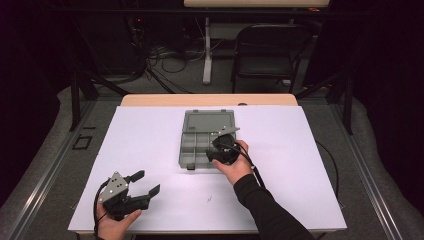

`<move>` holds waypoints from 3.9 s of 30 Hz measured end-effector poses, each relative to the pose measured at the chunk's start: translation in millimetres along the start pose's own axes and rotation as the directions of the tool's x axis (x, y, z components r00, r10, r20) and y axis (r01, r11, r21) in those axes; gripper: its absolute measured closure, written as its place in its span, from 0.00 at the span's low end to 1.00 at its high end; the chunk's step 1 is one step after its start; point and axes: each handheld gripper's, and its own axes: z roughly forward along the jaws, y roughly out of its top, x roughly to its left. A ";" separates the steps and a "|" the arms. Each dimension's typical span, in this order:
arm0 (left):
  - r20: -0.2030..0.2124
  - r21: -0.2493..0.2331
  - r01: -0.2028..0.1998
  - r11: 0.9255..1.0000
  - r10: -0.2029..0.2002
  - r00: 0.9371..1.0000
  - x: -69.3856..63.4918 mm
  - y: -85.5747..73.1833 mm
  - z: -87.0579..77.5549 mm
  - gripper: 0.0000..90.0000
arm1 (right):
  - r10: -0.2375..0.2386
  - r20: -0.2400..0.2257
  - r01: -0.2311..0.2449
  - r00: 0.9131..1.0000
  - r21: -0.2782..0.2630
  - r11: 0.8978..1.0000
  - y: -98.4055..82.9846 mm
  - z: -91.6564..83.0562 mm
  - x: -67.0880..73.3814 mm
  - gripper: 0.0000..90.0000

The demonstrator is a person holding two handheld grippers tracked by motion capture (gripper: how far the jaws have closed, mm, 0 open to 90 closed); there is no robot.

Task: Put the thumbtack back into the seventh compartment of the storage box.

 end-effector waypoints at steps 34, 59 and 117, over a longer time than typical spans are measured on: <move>-0.008 0.007 0.000 1.000 0.000 1.000 -2.0 -0.8 2.0 0.27 | -0.077 -0.044 0.066 0.996 -0.214 0.975 -68.4 -64.9 24.5 0.37; -0.018 0.014 0.004 1.000 -0.004 1.000 -1.2 -1.8 3.6 0.27 | -0.083 -0.032 0.072 0.996 -0.243 0.967 -108.3 -73.6 28.1 0.36; -0.018 0.009 0.000 1.000 0.000 1.000 0.0 -1.2 1.2 0.27 | -0.222 -0.216 0.229 0.951 0.008 0.973 -107.7 -28.3 57.9 0.76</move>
